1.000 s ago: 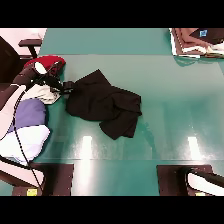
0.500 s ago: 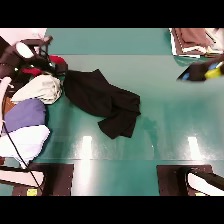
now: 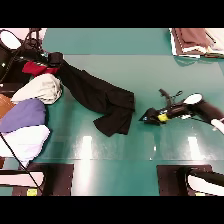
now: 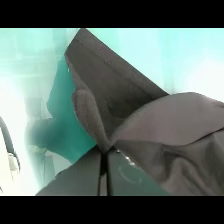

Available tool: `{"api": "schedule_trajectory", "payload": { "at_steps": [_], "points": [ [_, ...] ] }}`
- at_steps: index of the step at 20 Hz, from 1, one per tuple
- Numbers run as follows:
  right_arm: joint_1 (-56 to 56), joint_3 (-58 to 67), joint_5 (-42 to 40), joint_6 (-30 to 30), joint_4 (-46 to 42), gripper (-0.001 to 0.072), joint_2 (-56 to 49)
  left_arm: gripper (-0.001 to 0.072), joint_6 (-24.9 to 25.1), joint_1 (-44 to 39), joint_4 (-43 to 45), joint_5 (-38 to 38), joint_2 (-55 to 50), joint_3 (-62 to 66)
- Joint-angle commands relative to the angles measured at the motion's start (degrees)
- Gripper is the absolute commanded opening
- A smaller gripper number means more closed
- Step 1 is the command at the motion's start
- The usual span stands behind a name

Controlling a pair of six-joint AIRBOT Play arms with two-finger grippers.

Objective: Fold the shirts.

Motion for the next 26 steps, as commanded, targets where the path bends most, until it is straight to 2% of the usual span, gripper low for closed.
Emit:
{"api": "schedule_trajectory", "payload": {
  "at_steps": [1,3,5,6,8,12,15,20,26],
  "points": [
    [8.9,2.6,-8.4,-1.1,4.3,0.0406,-5.9,0.0024,0.0,0.0,0.0,-0.3,0.1,0.2],
    [11.6,7.2,-8.6,-0.9,3.3,0.0342,-9.6,0.0024,0.1,0.0,0.0,-0.8,0.1,0.2],
    [12.7,11.1,-7.8,-0.9,1.3,0.0188,-12.5,0.0024,0.1,0.0,0.0,-1.6,0.1,0.2],
    [12.7,12.6,-7.0,-0.9,0.6,0.008,-13.2,0.0024,0.1,0.0,0.0,-1.9,0.2,0.3],
    [12.1,15.3,-5.9,-0.5,-2.8,0.0014,-12.9,0.0023,0.1,0.0,0.1,-1.7,1.2,0.3],
    [6.3,20.9,-1.5,9.2,-22.8,0.0013,-3.3,0.0023,0.1,1.0,0.9,-0.2,7.9,3.1],
    [-0.9,29.3,6.8,11.0,-35.2,0.0014,7.4,0.0023,2.2,1.8,1.3,-0.3,15.9,8.9],
    [-10.7,47.3,15.1,10.8,-37.3,0.0013,21.2,0.0023,3.1,1.8,0.0,-1.0,29.7,18.6],
    [-17.2,62.4,18.3,10.8,-37.4,0.0014,30.2,0.0022,3.1,1.8,-0.7,-0.4,41.4,24.2]
  ]
}}
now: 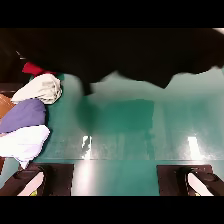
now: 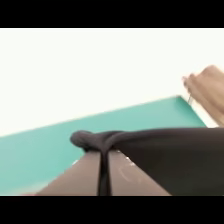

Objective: Fold the shirts.

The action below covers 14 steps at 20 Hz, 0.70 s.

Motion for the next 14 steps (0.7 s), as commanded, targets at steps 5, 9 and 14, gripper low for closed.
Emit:
{"api": "schedule_trajectory", "payload": {
  "at_steps": [5,9,14],
  "points": [
    [-10.4,20.4,12.6,0.2,-1.0,0.0013,-3.0,0.0021,0.2,0.1,-0.5,1.5,3.7,2.0],
    [-9.9,16.7,17.0,2.7,-1.0,0.0014,-12.7,0.0022,0.1,0.1,-0.7,-2.3,-5.9,-4.2],
    [-4.1,2.1,14.2,2.0,-1.2,0.0013,-27.2,0.0023,0.1,-0.1,-2.3,-10.6,-27.3,-11.0]
  ]
}}
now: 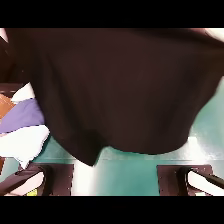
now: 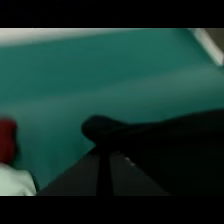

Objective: Fold the shirts.

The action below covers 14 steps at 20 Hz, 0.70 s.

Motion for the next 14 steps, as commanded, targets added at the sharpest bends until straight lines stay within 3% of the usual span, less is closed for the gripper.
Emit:
{"api": "schedule_trajectory", "payload": {
  "at_steps": [1,6,7,8,9,10,11,14],
  "points": [
    [3.4,-8.3,-3.6,-0.5,0.4,0.0014,-10.5,0.0024,0.0,0.0,-1.4,-3.3,-14.2,-4.6],
    [5.8,-10.1,-13.0,-1.2,1.1,0.0014,-22.9,0.0026,0.0,0.1,-1.2,-0.7,-30.3,-5.7],
    [5.8,-10.1,-13.7,-1.2,1.2,0.0014,-24.1,0.0119,-0.5,0.1,-0.8,-0.3,-31.3,-5.7],
    [5.8,-10.1,-14.1,-1.2,2.1,0.0015,-24.8,0.0421,-0.6,0.1,-0.5,0.0,-31.6,-5.7],
    [5.4,-10.1,-14.6,-1.3,3.1,0.0065,-25.2,0.0558,-0.7,0.4,-0.3,0.1,-31.6,-5.7],
    [4.7,-10.1,-15.2,-1.3,4.6,0.032,-25.0,0.0533,-1.5,0.7,-0.4,-0.5,-31.4,-5.5],
    [3.4,-10.1,-15.3,-1.5,6.9,0.043,-24.5,0.0532,-2.5,1.5,-0.5,-2.4,-31.3,-4.9],
    [-1.0,-10.4,-10.4,-4.9,13.0,0.043,-21.2,0.0531,-3.5,4.3,0.0,-9.2,-28.4,-5.1]
  ]
}}
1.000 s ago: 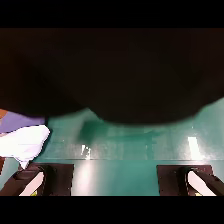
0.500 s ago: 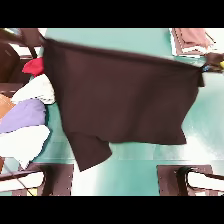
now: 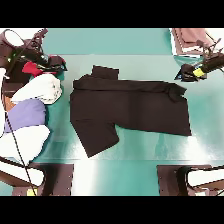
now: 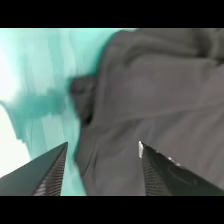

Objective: Fold the shirts.

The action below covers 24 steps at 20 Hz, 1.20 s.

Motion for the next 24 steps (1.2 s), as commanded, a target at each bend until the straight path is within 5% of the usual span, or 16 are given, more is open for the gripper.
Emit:
{"api": "schedule_trajectory", "payload": {
  "at_steps": [1,7,11,16,20,21,23,24],
  "points": [
    [-4.3,-2.1,4.5,-3.1,5.6,0.043,3.8,0.0531,-1.2,2.6,0.7,-5.7,3.4,-2.1],
    [-10.3,-25.4,3.3,-5.0,7.9,0.043,22.7,0.0532,-1.1,3.7,1.9,2.9,23.4,-37.2],
    [-12.0,-33.4,0.6,-5.8,13.5,0.043,29.2,0.0531,2.0,3.7,-4.0,8.0,27.9,-55.2],
    [-11.8,-35.6,0.3,-5.8,14.6,0.0429,30.8,0.0531,2.7,-3.1,-6.7,16.8,27.8,-61.9],
    [-11.8,-35.6,0.3,-5.8,14.6,0.043,30.8,0.0531,-1.8,-8.5,-6.6,21.6,27.5,-63.2],
    [-11.8,-35.6,0.3,-5.8,14.6,0.043,30.8,0.0487,-1.8,-8.5,-6.9,21.7,27.5,-63.1],
    [-11.8,-35.6,0.9,-5.8,14.0,0.043,30.8,0.0179,-1.8,-8.5,-7.1,21.7,27.5,-62.5],
    [-11.8,-35.6,1.6,-5.9,12.6,0.043,30.8,0.0087,-1.7,-8.5,-7.0,21.2,27.5,-61.6]
  ]
}}
